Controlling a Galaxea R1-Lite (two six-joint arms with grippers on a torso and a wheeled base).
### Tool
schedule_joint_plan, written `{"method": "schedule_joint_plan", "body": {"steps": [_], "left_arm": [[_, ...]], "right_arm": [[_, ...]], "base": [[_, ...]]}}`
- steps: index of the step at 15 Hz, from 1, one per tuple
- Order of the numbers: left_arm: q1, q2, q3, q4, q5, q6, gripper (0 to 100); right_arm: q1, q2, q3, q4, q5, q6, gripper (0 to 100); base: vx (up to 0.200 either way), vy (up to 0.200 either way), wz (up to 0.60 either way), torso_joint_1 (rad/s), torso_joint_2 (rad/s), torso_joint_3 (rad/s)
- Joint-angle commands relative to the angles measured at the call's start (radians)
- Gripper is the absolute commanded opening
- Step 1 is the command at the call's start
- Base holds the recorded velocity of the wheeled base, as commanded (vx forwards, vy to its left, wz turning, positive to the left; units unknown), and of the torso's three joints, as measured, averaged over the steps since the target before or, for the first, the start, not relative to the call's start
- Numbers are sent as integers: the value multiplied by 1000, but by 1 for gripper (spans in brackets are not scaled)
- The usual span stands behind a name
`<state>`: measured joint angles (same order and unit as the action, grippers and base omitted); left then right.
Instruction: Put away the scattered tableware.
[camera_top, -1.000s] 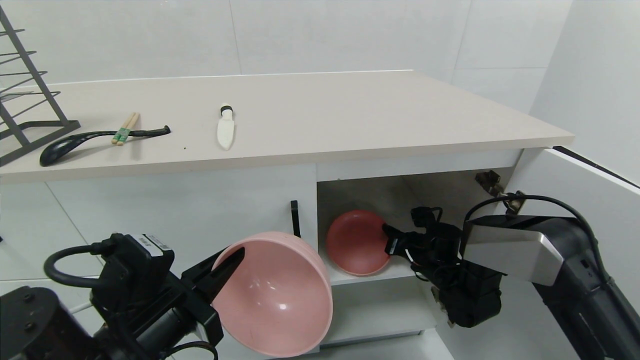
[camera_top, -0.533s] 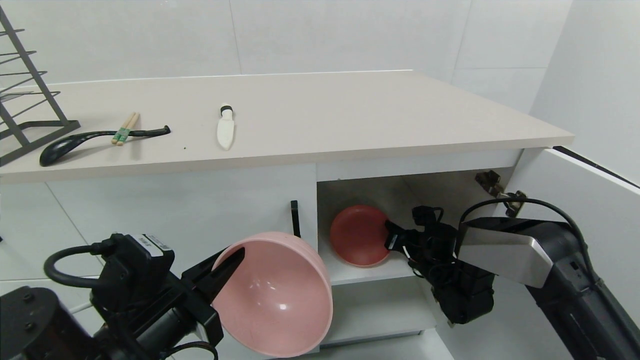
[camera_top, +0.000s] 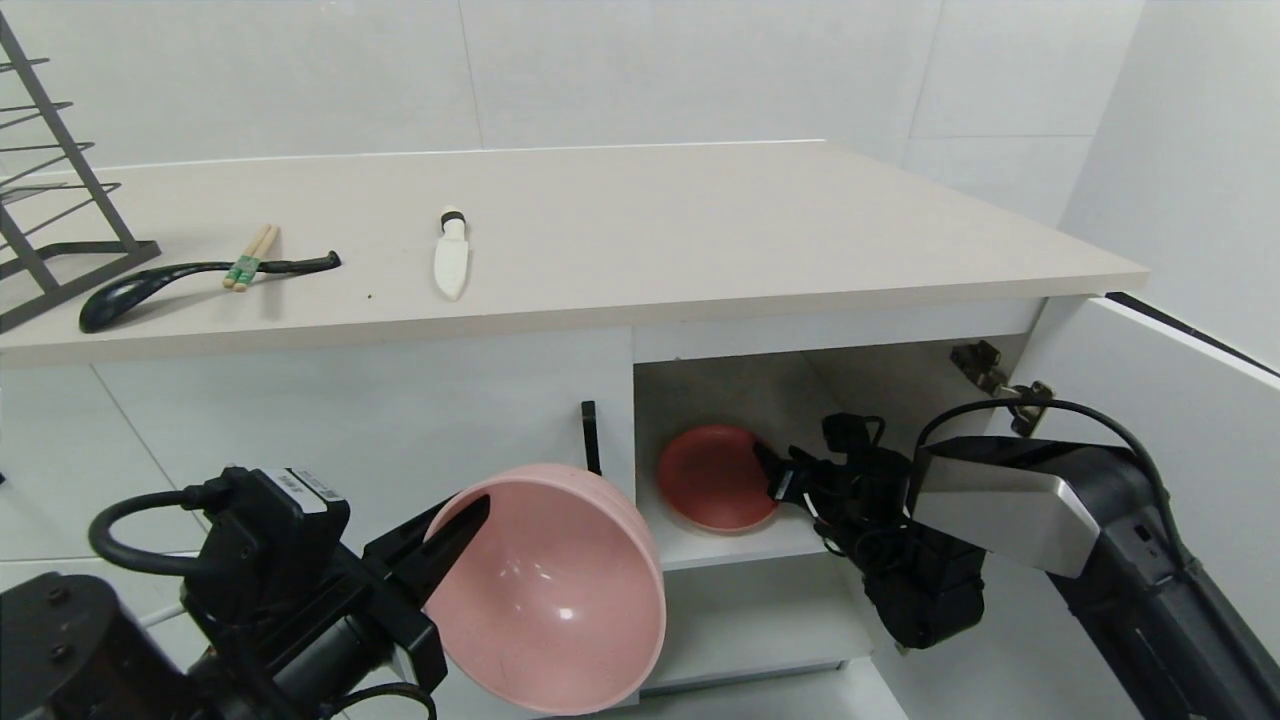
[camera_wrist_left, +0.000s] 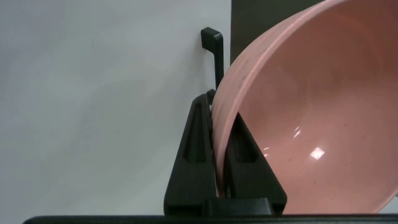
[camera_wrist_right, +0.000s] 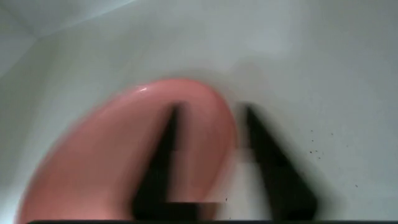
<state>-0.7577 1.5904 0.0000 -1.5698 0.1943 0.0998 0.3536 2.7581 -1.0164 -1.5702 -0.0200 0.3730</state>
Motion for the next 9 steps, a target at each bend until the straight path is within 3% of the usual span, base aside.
{"method": "schedule_joint_plan", "body": {"steps": [1, 6, 9], "left_arm": [[0, 2, 0, -1, 1, 0, 0], [0, 0, 0, -1, 1, 0, 0], [0, -3, 0, -1, 1, 1, 0]], "right_arm": [[-1, 0, -5, -1, 0, -2, 100], [1, -21, 4, -1, -29, -65, 100], [38, -178, 150, -1, -37, -88, 100]], "base": [[0, 0, 0, 0, 0, 0], [0, 0, 0, 0, 0, 0], [0, 0, 0, 0, 0, 0]]}}
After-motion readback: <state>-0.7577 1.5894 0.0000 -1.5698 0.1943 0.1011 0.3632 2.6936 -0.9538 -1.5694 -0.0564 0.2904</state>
